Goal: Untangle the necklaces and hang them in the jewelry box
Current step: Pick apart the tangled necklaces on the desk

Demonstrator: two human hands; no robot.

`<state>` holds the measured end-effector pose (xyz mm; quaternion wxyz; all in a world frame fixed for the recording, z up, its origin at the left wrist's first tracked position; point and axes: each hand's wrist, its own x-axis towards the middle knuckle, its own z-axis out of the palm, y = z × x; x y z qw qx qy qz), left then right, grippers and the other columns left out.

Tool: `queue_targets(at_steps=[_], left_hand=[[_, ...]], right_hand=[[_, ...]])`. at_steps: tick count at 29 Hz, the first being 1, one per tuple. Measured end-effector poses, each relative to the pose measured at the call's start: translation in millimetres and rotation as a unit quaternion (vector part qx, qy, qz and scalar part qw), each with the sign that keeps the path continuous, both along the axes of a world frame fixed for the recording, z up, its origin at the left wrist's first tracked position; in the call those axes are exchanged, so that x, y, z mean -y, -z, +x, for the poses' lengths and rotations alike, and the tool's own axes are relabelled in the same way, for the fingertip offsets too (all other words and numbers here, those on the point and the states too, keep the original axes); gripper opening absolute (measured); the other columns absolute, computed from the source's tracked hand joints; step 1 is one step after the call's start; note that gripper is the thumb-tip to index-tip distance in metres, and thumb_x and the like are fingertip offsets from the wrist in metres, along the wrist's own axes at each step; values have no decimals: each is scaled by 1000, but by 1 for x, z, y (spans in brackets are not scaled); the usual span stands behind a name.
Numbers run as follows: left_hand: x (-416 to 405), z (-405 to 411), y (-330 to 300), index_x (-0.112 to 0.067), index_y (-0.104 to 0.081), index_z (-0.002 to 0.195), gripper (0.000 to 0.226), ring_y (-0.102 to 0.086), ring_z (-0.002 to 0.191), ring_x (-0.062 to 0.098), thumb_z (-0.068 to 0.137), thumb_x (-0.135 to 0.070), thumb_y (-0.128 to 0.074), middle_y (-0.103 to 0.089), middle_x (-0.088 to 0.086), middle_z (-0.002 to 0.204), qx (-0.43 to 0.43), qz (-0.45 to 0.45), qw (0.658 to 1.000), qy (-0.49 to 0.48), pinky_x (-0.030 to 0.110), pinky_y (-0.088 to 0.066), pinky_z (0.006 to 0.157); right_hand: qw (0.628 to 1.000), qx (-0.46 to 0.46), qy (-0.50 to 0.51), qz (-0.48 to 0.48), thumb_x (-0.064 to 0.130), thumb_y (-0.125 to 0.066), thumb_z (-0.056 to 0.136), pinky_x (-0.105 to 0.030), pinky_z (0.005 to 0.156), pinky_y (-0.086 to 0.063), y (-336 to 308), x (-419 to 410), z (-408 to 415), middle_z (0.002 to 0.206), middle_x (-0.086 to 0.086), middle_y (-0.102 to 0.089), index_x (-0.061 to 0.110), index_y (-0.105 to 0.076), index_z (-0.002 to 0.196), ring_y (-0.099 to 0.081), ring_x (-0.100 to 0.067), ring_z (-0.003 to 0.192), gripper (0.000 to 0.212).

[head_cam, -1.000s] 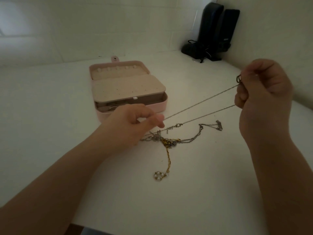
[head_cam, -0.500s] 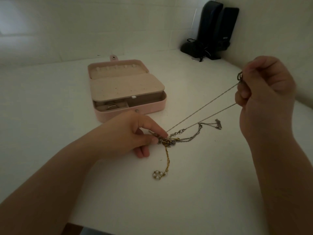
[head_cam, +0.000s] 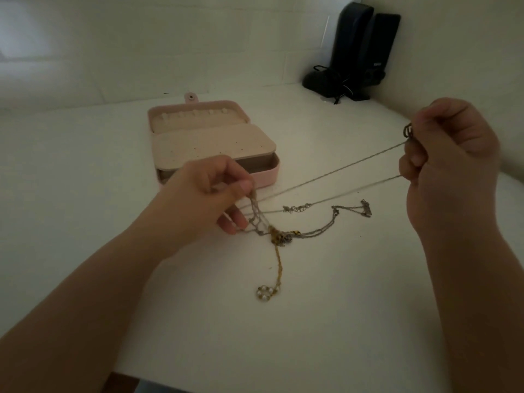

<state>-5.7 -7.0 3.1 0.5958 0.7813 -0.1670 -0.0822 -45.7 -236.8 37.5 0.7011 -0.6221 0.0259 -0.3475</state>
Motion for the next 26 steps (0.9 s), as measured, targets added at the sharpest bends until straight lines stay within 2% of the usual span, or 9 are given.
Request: queue_targets(at_steps=[4,7,11,14,18,20,21,23,26], left_hand=[[-2,1,-4,-11,-53,81,13,-63,49,11,92,-11,-45,-66,-6,71,-44,-116,992,-36,20,-47,39],[-1,-1,-5,-12,-50,81,15,-62,48,11,94,-11,-42,-64,-1,77,-23,-143,989,-29,19,-44,36],[0,-4,-6,-15,-49,81,15,-61,44,14,94,-9,-43,-61,3,74,58,-111,992,-6,21,-43,34],[3,-6,-4,-24,-54,80,14,-65,53,11,90,-14,-52,-65,1,76,161,-39,986,4,22,-47,41],[7,-8,-6,-23,-61,82,10,-62,55,6,84,-14,-60,-65,-15,71,227,-35,973,39,7,-41,49],[8,-7,-6,-22,-61,80,14,-57,48,6,83,-8,-60,-64,-12,66,216,-51,975,33,8,-41,47],[8,-7,-6,-22,-61,79,16,-56,45,6,83,-7,-59,-64,-12,64,208,-64,975,34,10,-42,46],[9,-7,-4,-23,-58,78,18,-55,44,5,85,-7,-58,-64,-17,64,202,-68,977,25,12,-43,47],[8,-3,0,-29,-55,79,12,-55,58,-2,85,-19,-55,-62,-19,67,211,-19,977,-9,7,-41,58]], right_hand=[[1000,-23,-21,0,-2,-47,87,-17,40,-23,0,3,-2,57,10,-48,22,-52,73,-28,-5,44,28],[994,-76,-62,-56,-3,-51,83,-16,38,-24,4,3,-1,56,11,-54,23,-54,73,-30,-4,41,28],[940,-176,-150,-249,0,-60,82,-15,42,-30,10,-11,-3,65,8,-59,25,-59,77,-46,-2,44,26],[893,-214,-228,-323,12,-65,82,-17,51,-40,17,-31,-4,59,9,-57,29,-63,86,-53,-5,50,18],[879,-205,-297,-311,35,-68,77,-30,51,-34,26,-57,-3,44,1,-46,36,-68,89,-37,-15,45,12],[888,-182,-306,-290,36,-65,78,-29,47,-29,27,-65,-2,48,-15,-42,33,-72,84,-29,-19,43,9],[895,-170,-303,-281,33,-64,80,-28,46,-27,27,-66,-2,49,-16,-39,34,-72,79,-27,-22,44,8],[908,-162,-283,-261,30,-61,83,-25,44,-27,26,-65,-1,47,-9,-39,36,-72,75,-29,-21,43,15],[911,-168,-246,-284,27,-54,89,-11,43,-29,25,-58,0,45,4,-47,24,-74,87,-34,-3,40,20]])
